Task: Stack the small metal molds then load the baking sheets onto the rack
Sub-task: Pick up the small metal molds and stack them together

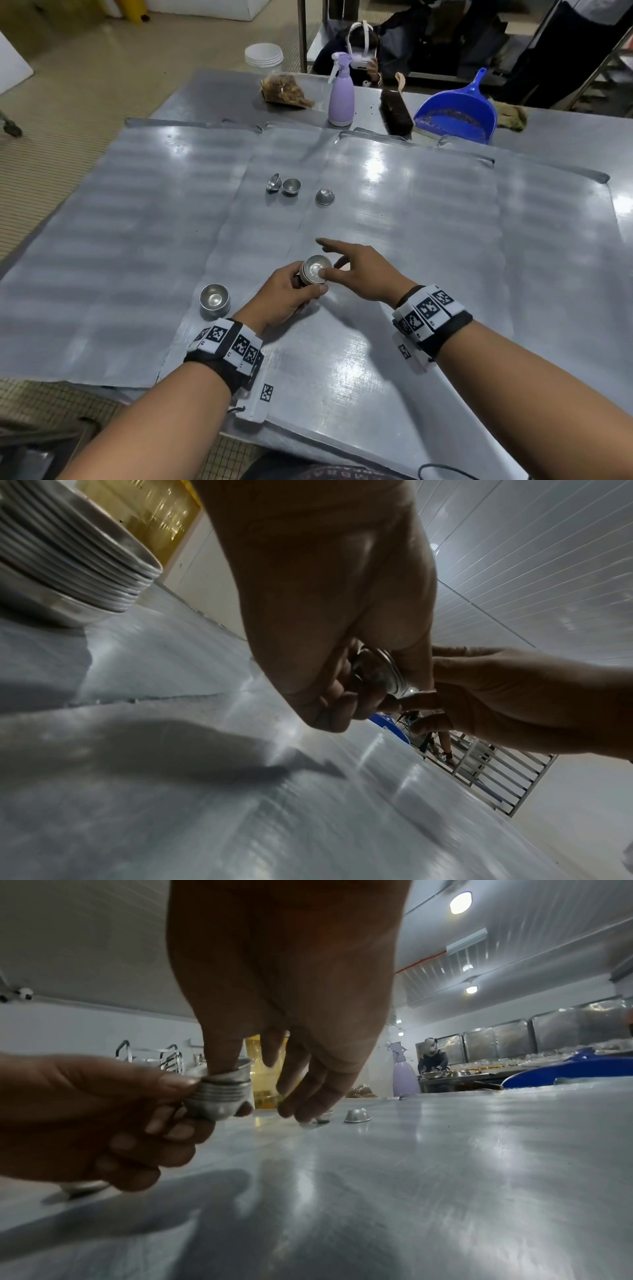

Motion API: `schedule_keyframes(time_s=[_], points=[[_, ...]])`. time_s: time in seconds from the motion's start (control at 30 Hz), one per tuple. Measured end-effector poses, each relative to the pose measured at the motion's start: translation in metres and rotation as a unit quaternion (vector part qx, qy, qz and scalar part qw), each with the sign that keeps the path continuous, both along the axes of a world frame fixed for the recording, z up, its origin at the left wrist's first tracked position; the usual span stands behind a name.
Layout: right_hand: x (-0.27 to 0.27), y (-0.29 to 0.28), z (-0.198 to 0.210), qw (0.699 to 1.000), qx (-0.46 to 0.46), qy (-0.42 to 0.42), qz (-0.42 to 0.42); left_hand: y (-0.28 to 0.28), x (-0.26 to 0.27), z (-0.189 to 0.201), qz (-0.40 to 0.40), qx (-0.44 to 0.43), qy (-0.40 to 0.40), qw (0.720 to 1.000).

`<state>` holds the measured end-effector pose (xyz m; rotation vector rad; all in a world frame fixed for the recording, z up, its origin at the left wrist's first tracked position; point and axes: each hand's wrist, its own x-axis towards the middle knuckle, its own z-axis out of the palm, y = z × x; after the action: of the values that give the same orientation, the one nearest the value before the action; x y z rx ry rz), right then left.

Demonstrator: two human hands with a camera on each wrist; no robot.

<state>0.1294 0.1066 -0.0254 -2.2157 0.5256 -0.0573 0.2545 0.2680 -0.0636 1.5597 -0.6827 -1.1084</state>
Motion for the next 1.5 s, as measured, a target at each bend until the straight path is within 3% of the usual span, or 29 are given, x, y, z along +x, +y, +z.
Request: schedule_keyframes(time_s=[0.27,0.43,0.5,0.63,0.97,1.2,1.5], points=[[0.016,-0.001,-0.013,0.999,-0.026,-0.023,0.021,0.000,0.012,-0.001,0.018,0.000,0.015,1.000],[0.034,-0.017,-0.015,0.999,-0.035,-0.020,-0.030,-0.003,0.023,-0.008,0.041,0.004,0.073,0.996],[0.048,-0.036,-0.018,0.996,-0.063,0.003,-0.058,-0.004,0.027,-0.011,0.059,0.004,0.103,0.993],[0.085,-0.083,-0.026,0.987,-0.115,0.058,-0.092,-0.006,0.034,-0.014,0.091,0.001,0.081,0.993],[0.162,-0.135,-0.047,0.965,-0.183,0.187,-0.027,-0.005,0.051,-0.016,0.113,-0.005,0.074,0.991],[0.140,-0.122,-0.055,0.969,-0.204,0.127,-0.064,-0.009,0.050,-0.012,0.109,-0.001,0.059,0.992],[0.075,-0.088,-0.049,0.982,-0.127,0.060,-0.125,-0.011,0.036,0.000,0.092,0.002,0.099,0.991]])
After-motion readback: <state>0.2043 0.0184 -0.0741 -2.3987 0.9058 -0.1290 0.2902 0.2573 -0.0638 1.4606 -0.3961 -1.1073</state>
